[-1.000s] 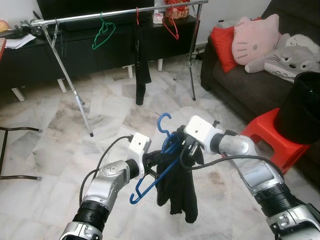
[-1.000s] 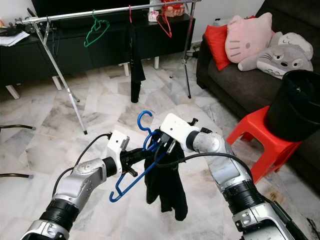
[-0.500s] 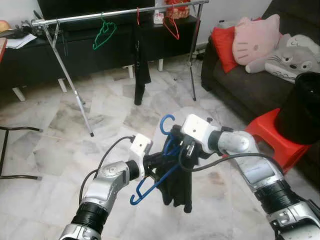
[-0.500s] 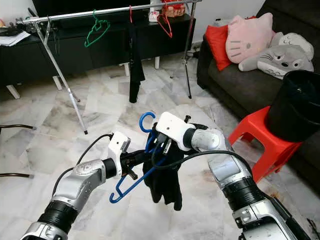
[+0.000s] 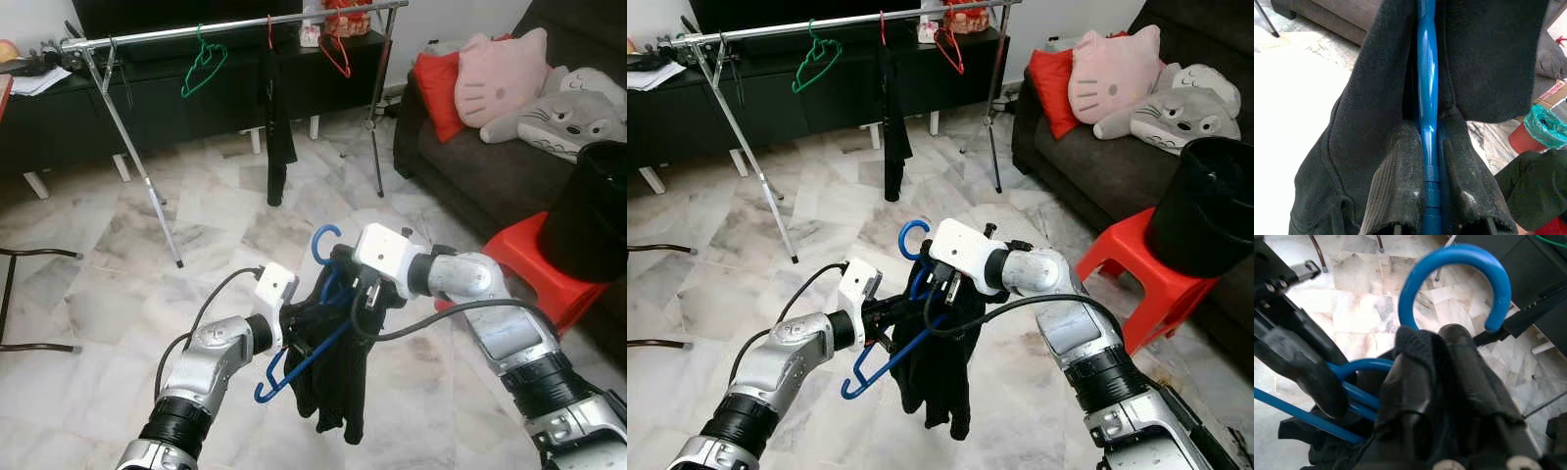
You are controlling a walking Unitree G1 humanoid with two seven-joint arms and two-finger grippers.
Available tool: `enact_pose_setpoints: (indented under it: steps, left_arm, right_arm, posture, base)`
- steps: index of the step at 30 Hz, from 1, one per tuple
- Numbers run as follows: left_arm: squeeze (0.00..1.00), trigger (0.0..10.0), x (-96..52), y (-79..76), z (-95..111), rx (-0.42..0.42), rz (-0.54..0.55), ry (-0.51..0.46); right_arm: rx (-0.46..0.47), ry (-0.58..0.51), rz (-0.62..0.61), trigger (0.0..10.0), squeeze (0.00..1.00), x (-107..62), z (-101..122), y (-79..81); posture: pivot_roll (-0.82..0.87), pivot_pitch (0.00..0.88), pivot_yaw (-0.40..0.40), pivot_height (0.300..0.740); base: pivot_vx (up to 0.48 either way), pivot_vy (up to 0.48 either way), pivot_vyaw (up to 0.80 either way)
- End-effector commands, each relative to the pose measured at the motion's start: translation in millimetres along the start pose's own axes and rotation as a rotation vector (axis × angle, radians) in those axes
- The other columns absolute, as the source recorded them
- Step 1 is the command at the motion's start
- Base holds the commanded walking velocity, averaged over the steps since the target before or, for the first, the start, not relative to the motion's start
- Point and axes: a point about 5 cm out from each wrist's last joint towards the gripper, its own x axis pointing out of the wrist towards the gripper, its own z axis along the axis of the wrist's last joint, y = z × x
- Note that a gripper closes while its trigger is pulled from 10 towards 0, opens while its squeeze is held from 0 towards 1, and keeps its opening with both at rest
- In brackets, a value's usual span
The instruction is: Hang hanger
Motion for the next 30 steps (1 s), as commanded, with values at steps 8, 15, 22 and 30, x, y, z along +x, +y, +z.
enact_pose_setpoints:
  steps: [8, 15, 22, 30]
  left_arm:
    - [0.0, 10.0, 4.6, -3.9, 7.6, 0.008, -0.019, -0.036]
    - [0.0, 10.0, 4.6, -3.9, 7.6, 0.008, -0.019, -0.036]
    - [0.0, 10.0, 4.6, -3.9, 7.6, 0.008, -0.019, -0.036]
    - [0.0, 10.0, 4.6, -3.9, 7.6, 0.008, -0.019, -0.036]
  right_arm:
    - [-0.033, -0.026, 0.093, 10.0, 1.0, 4.8, 9.2, 15.2]
    - [-0.033, -0.026, 0.093, 10.0, 1.0, 4.8, 9.2, 15.2]
    - [-0.033, -0.026, 0.093, 10.0, 1.0, 4.8, 9.2, 15.2]
    - [-0.033, -0.026, 0.093, 10.0, 1.0, 4.8, 9.2, 15.2]
  posture:
    - [-0.1, 0.0, -0.032, 0.74]
    - [-0.1, 0.0, -0.032, 0.74]
    - [-0.1, 0.0, -0.032, 0.74]
    - [-0.1, 0.0, -0.032, 0.74]
  base:
    - [0.0, 0.0, 0.0]
    - [0.0, 0.0, 0.0]
    - [0.0, 0.0, 0.0]
    - [0.0, 0.0, 0.0]
